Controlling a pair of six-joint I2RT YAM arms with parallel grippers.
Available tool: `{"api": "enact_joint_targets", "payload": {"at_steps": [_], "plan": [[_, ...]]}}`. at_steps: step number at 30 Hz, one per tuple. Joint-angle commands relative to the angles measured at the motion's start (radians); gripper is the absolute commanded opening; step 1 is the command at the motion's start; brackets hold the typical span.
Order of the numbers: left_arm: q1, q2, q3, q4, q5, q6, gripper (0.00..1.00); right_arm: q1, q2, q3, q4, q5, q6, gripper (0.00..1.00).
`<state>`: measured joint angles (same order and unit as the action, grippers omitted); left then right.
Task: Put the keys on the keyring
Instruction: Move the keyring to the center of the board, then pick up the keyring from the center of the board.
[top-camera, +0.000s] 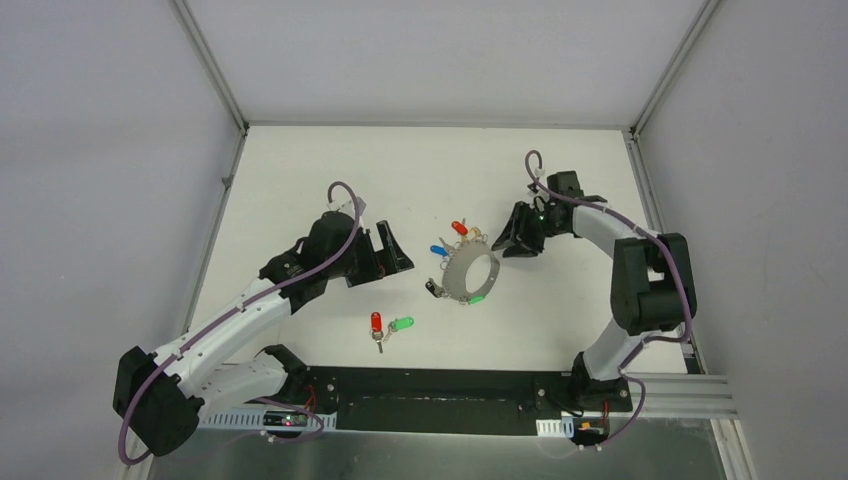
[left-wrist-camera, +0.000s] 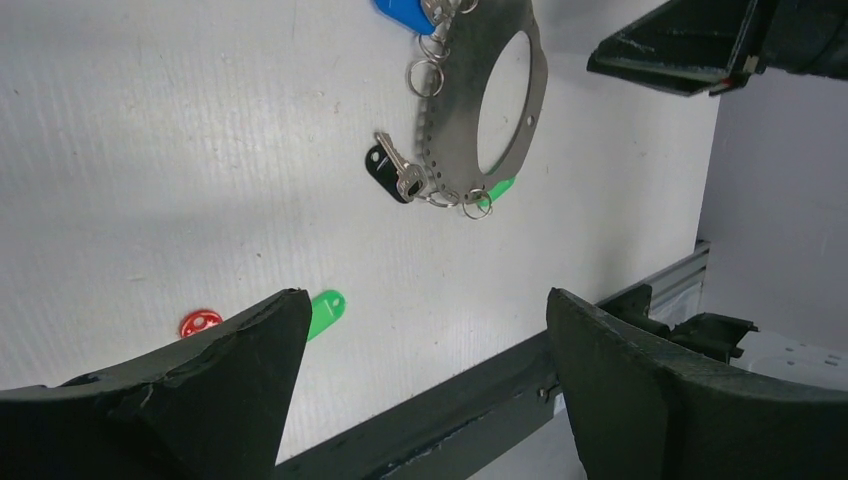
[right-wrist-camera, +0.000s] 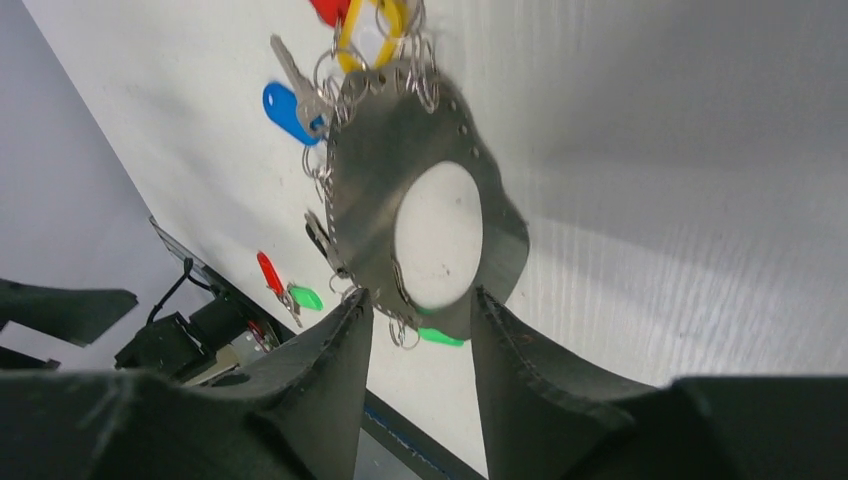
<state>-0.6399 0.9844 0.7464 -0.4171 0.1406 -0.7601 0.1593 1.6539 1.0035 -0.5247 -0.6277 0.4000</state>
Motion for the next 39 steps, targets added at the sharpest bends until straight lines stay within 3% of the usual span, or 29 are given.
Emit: {"api": "enact_joint_targets", "payload": {"at_steps": [1, 7, 13, 23, 32, 39], "plan": [[0.006, -0.017, -0.029, 0.091, 0.056, -0.068, 0.91, 0.017, 0.088, 0.129, 0.041, 0.037, 0.024, 0.40], [0.006, 0.021, -0.018, 0.091, 0.095, -0.064, 0.86, 0.024, 0.229, 0.282, 0.001, 0.048, 0.013, 0.28], [0.006, 0.035, -0.014, 0.082, 0.097, -0.062, 0.85, 0.037, 0.320, 0.393, -0.069, 0.085, -0.012, 0.28], [0.006, 0.033, -0.028, 0.060, 0.074, -0.078, 0.84, 0.052, 0.367, 0.379, -0.060, 0.078, -0.017, 0.22], [0.006, 0.031, -0.032, 0.057, 0.073, -0.082, 0.84, 0.054, 0.384, 0.378, -0.051, 0.058, -0.024, 0.00], [0.006, 0.029, -0.036, 0.054, 0.073, -0.085, 0.84, 0.054, 0.387, 0.379, -0.049, 0.033, -0.030, 0.03]]}}
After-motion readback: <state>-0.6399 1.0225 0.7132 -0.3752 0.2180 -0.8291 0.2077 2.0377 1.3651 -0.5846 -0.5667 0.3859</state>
